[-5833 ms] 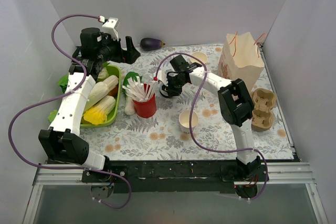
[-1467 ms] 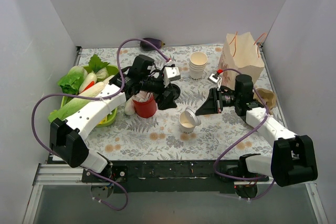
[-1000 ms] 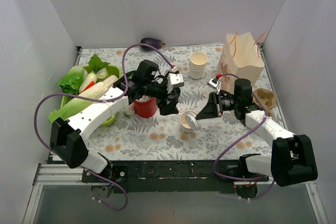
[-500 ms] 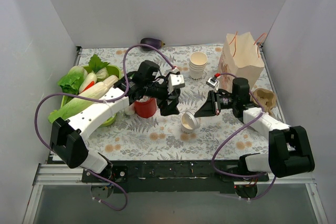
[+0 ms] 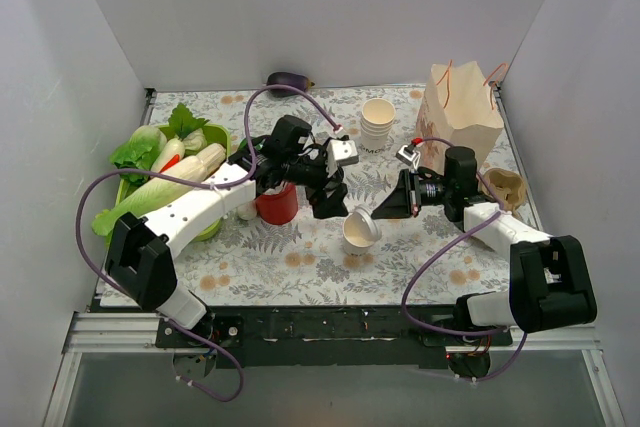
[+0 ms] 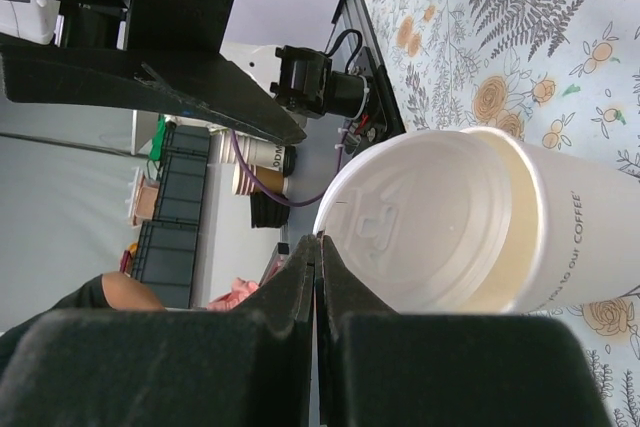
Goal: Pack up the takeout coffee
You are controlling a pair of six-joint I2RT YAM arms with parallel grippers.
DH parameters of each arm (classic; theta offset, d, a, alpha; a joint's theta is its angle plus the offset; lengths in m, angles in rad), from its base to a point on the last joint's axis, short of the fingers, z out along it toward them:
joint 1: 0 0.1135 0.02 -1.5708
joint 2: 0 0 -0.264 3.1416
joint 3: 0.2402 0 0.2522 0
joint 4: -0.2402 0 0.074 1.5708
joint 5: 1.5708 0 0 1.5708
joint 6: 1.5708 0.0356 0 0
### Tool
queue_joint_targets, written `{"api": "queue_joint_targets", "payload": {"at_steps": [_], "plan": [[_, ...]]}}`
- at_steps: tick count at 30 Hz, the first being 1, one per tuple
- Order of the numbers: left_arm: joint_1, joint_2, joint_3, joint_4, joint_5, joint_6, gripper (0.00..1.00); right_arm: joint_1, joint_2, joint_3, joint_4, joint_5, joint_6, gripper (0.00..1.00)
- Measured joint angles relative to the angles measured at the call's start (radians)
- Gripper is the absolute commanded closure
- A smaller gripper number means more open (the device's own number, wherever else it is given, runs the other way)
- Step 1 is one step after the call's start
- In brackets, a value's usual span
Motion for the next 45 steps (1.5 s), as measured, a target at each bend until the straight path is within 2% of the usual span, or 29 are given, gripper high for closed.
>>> {"api": "queue_joint_targets", "payload": {"at_steps": [27,34,45], "plan": [[-0.02,0.068,-0.027,0.165,0.044,-0.172,0.06,-0.045,0.011,0.002,-0.061,0.029,-0.029,0.99],[-0.028,0.069,-0.093,0.183,0.008,-0.194,0.07,-0.045,0.011,0.015,-0.072,0.028,-0.04,0.99],[-0.028,0.132,-0.097,0.219,-0.061,-0.227,0.08,-0.045,0.012,0.018,-0.107,0.028,-0.057,0.99]]}}
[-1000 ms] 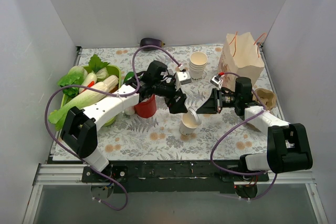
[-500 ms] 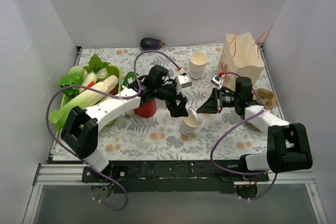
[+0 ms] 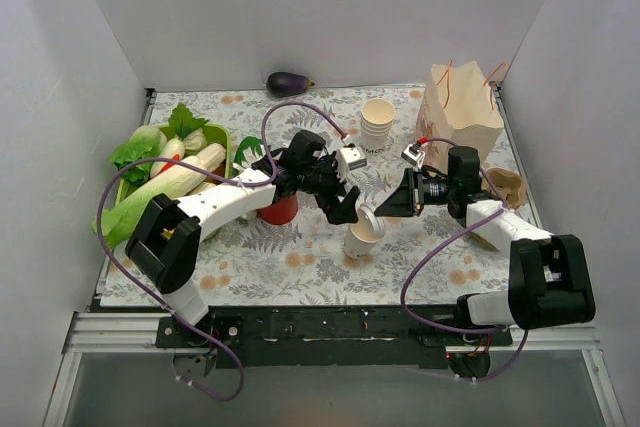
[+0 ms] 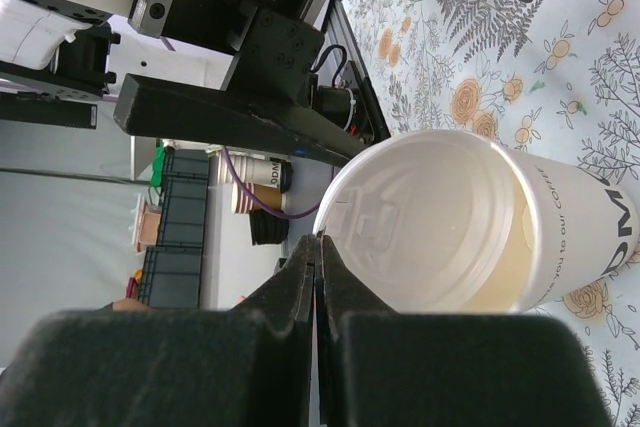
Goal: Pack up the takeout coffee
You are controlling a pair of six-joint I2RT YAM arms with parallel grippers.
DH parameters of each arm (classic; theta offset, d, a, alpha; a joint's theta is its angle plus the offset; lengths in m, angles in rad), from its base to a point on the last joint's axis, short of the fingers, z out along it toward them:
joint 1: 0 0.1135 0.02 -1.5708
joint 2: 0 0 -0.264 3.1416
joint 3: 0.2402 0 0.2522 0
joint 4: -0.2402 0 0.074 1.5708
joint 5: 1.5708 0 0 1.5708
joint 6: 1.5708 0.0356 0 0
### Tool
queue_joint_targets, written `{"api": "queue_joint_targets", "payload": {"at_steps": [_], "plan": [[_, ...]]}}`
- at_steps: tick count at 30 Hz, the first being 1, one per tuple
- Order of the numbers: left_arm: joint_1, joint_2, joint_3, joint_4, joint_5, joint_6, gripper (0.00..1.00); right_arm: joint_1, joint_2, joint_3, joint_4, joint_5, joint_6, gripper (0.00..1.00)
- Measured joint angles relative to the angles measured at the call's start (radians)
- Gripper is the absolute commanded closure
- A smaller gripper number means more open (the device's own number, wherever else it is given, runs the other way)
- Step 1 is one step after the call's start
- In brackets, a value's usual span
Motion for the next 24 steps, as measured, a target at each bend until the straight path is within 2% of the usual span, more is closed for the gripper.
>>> {"api": "queue_joint_targets", "payload": {"at_steps": [24], "plan": [[-0.001,0.005,-0.085,0.025,-0.003,0.008,0.09,-0.012,0.0,0.013,-0.036,0.0,-0.028,0.96]]}}
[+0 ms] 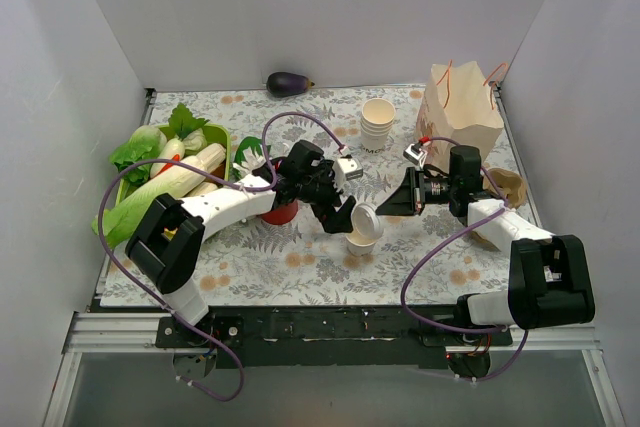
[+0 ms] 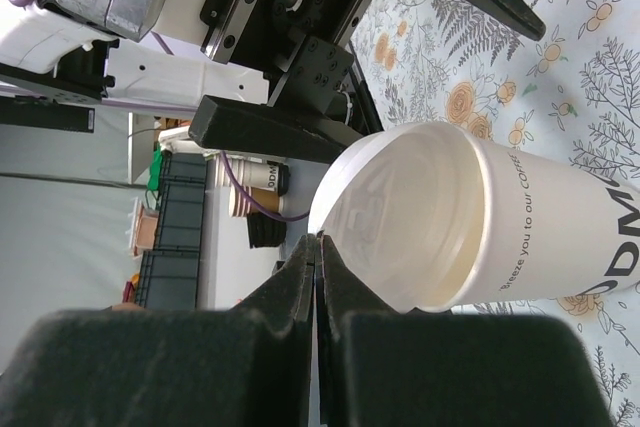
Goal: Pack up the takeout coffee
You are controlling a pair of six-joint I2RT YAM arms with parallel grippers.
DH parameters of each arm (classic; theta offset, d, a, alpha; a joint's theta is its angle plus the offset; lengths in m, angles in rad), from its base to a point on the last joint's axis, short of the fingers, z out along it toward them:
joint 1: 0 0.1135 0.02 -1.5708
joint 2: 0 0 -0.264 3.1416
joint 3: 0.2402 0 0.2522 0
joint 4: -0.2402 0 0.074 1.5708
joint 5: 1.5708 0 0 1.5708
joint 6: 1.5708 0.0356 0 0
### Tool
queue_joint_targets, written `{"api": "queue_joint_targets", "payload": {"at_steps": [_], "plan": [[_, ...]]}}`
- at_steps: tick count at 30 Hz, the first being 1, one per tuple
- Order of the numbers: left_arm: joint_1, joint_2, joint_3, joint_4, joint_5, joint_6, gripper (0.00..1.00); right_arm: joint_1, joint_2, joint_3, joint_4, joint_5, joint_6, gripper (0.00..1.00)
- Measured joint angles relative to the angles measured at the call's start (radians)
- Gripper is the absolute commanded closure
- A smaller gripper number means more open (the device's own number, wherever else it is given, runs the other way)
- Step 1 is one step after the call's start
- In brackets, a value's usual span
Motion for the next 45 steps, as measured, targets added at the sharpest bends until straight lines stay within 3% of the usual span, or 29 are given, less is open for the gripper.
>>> {"api": "queue_joint_targets", "payload": {"at_steps": [13,45], "plan": [[-0.001,-0.022,-0.034,0.003,0.022,0.0,0.09,-0.018,-0.011,0.0,-0.058,0.016,-0.033,0.83],[-0.001,-0.028,-0.039,-0.001,0.111,-0.007,0.08,-0.034,-0.03,0.0,-0.264,0.167,-0.2,0.76]]}}
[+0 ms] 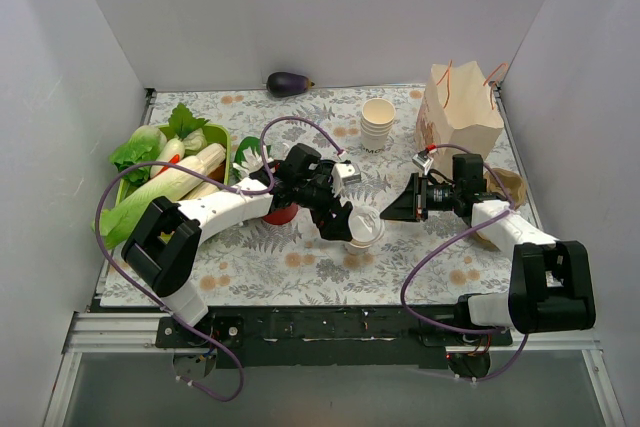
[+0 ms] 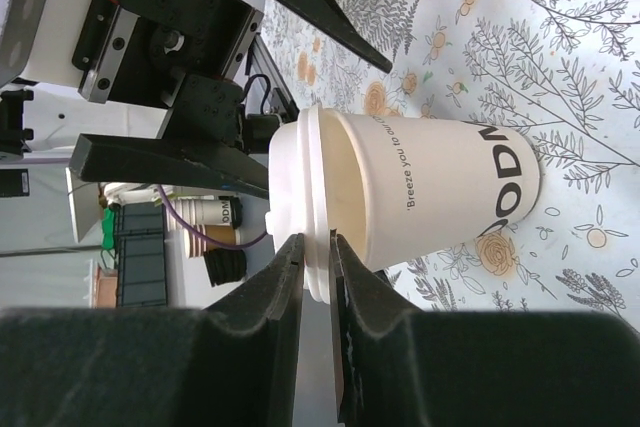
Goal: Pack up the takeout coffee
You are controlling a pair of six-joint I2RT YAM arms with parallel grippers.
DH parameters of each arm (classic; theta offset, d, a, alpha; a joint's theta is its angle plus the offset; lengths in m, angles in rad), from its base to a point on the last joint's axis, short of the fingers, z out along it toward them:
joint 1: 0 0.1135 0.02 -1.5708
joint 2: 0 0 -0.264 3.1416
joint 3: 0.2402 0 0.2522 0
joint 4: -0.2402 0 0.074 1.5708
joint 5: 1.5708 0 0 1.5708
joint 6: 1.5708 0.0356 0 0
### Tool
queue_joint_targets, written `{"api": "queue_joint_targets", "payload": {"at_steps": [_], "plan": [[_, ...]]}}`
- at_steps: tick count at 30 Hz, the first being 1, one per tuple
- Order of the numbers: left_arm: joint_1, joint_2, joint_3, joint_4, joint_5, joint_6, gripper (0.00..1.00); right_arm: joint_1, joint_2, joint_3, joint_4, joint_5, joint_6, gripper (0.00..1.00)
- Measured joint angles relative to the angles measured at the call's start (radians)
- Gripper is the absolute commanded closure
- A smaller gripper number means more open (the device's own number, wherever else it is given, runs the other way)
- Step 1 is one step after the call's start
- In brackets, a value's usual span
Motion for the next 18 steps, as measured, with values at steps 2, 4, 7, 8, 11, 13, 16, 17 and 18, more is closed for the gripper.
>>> {"api": "queue_joint_targets", "payload": {"at_steps": [2,4,7,8,11,13,16,17,18], "plan": [[0.0,0.0,0.0,0.0,0.005,0.0,0.08,0.0,0.005,0.0,-0.002,0.006,-0.006,0.76],[0.0,0.0,0.0,-0.003,0.014,0.0,0.07,0.0,0.012,0.0,-0.005,0.012,-0.009,0.76],[0.0,-0.001,0.0,-0.006,0.028,0.0,0.07,0.0,0.022,0.0,-0.01,0.021,-0.013,0.76],[0.0,-0.001,0.0,-0.007,0.03,0.0,0.07,0.0,0.026,0.0,-0.013,0.022,-0.013,0.76],[0.0,-0.002,0.0,-0.01,0.036,0.003,0.07,0.0,0.038,0.0,-0.019,0.028,-0.015,0.76],[0.0,-0.002,0.0,-0.012,0.04,0.006,0.06,0.0,0.048,0.001,-0.022,0.032,-0.016,0.76],[0.0,-0.002,0.0,-0.012,0.043,0.009,0.06,0.0,0.062,0.005,-0.023,0.038,-0.017,0.76],[0.0,-0.002,0.0,-0.012,0.044,0.009,0.06,0.0,0.067,0.007,-0.024,0.04,-0.017,0.76],[0.0,-0.002,0.0,-0.013,0.045,0.01,0.06,0.0,0.071,0.01,-0.024,0.042,-0.019,0.76]]}}
